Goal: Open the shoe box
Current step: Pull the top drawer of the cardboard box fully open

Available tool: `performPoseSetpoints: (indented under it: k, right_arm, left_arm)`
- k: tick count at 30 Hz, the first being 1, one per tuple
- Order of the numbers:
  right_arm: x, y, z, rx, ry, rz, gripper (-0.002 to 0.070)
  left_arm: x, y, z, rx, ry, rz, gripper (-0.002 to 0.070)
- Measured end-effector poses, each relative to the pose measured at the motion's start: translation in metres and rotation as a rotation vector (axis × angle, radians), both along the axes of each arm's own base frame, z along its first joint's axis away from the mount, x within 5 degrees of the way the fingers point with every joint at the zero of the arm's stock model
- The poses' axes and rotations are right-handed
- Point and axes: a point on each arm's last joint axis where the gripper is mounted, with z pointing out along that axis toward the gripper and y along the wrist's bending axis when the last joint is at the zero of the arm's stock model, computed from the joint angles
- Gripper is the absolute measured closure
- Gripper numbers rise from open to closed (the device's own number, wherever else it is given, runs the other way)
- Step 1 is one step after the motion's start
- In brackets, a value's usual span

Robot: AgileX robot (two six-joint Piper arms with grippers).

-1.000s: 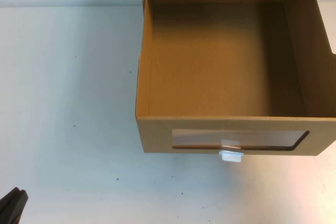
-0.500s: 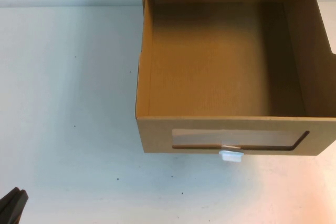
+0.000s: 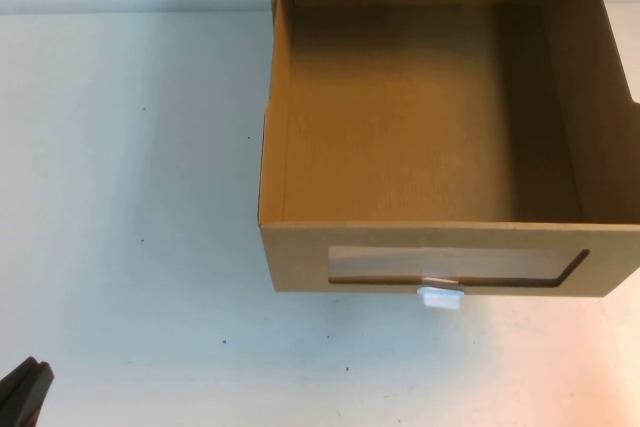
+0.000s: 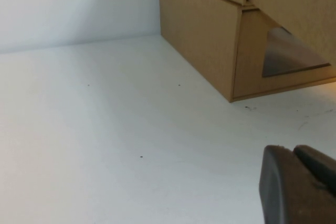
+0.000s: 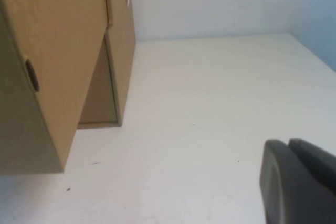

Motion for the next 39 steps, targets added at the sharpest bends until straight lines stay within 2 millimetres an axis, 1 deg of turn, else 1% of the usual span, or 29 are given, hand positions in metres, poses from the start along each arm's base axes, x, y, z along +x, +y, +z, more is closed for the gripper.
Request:
performPoseSetpoints:
  k: [3,10,12,39]
  right_arm:
    - [0.0,0.0,-0.002,-0.007,0.018,-0.002,0.069]
    - [-0.003,0.004,-0.014,-0.069,0.158,0.062,0.069]
    - [-0.003,0.005,-0.016,-0.075,0.175,0.074,0.0689]
    - [-0.003,0.007,-0.017,-0.076,0.185,0.088,0.069]
  left_arm:
    - [0.0,0.0,0.0,0.0,0.0,0.0,0.0679]
    - [0.0,0.0,0.0,0.0,0.0,0.0,0.0679]
    - [0.0,0.0,0.0,0.0,0.0,0.0,0.0679]
    - [0.0,0.0,0.001,0.0,-0.012,0.004,0.0679]
